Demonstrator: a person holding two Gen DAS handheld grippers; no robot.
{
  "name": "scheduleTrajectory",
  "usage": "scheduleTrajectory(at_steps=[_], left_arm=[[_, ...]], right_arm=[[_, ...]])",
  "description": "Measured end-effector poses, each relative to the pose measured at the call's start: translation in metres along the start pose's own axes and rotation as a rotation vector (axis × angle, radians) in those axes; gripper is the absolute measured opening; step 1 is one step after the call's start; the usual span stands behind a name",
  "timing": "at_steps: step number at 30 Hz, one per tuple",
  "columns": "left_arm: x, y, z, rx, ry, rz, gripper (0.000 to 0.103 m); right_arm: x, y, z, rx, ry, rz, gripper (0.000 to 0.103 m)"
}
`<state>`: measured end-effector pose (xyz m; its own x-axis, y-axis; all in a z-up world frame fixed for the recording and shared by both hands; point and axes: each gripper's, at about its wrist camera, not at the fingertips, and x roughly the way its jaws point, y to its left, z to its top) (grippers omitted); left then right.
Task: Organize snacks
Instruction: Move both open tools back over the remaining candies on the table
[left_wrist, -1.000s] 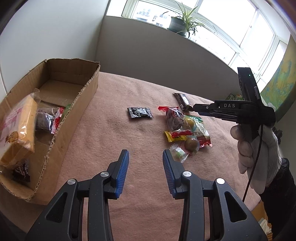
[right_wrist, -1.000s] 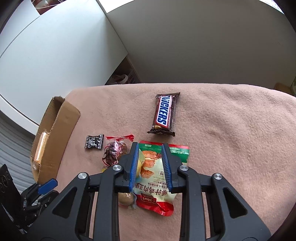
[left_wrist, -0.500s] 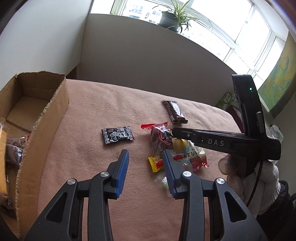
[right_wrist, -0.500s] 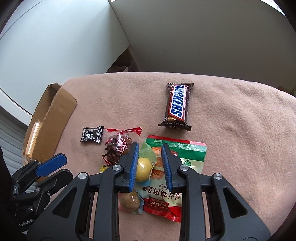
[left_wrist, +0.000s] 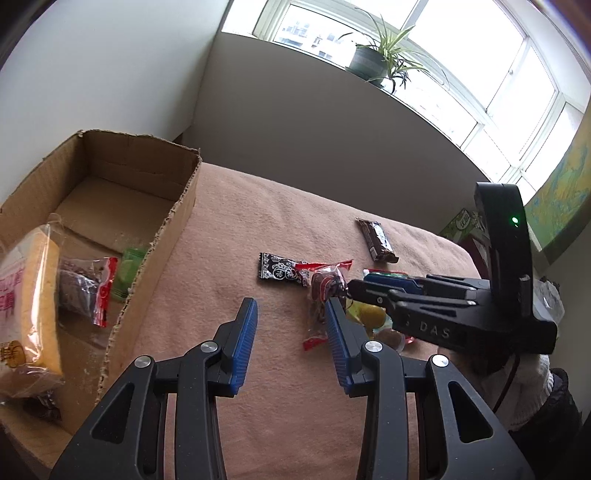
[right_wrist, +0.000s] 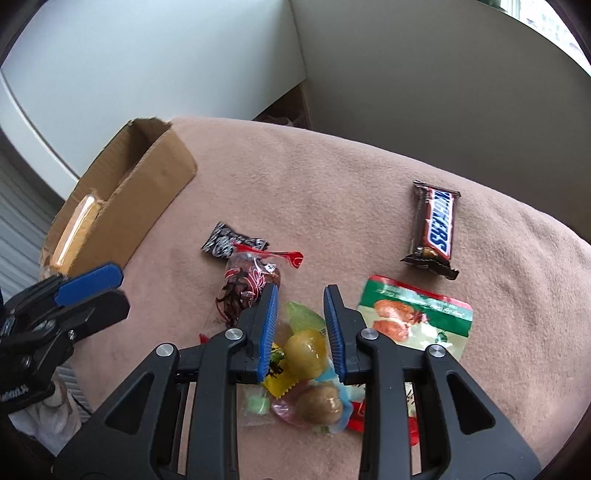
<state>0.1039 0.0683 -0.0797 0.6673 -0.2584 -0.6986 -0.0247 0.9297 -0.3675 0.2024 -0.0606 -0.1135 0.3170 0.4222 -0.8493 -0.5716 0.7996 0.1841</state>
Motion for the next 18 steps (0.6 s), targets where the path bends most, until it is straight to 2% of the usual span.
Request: scheduleTrajectory(at_steps=[1,2,4,5,10,13,18], left_arm=[[-0.001,0.001,0.000,-0.004,-0.001,-0.001,0.036],[-0.001,0.003,0.000,-0.008,-0.002,0.000,0.036],[-0.002,0.005,0.000,-0.012,-0.001,0.000,0.036],[-0.004,0.006,-0.001,-0.015,-0.003,-0.002,0.036],[-0.006,0.004,-0.003,-0.009,-0.007,0.000,0.036],[-0.005,0.004,-0.004,-0.008,-0.004,0.001,0.036],[0.001,-0.002,-0.008,0.003,0.016,-0.014,0.036]], right_arm=[[0.003,0.004,-0.004,-0.003,0.029,0.039,0.028],[0.008,0.010,-0.009,-0.013,0.051,0.035,0.028],[0.018,0.018,-0.021,-0.050,0.072,-0.020,0.028],[0.016,0.020,-0.027,-0.059,0.051,-0.027,0.028],[0.009,0.016,-0.049,-0.027,0.089,0.044,0.028],[0.000,0.021,-0.069,-0.087,0.095,0.020,0.028],[-0.019,0.006,-0.090,-0.078,0.093,-0.036,0.028]])
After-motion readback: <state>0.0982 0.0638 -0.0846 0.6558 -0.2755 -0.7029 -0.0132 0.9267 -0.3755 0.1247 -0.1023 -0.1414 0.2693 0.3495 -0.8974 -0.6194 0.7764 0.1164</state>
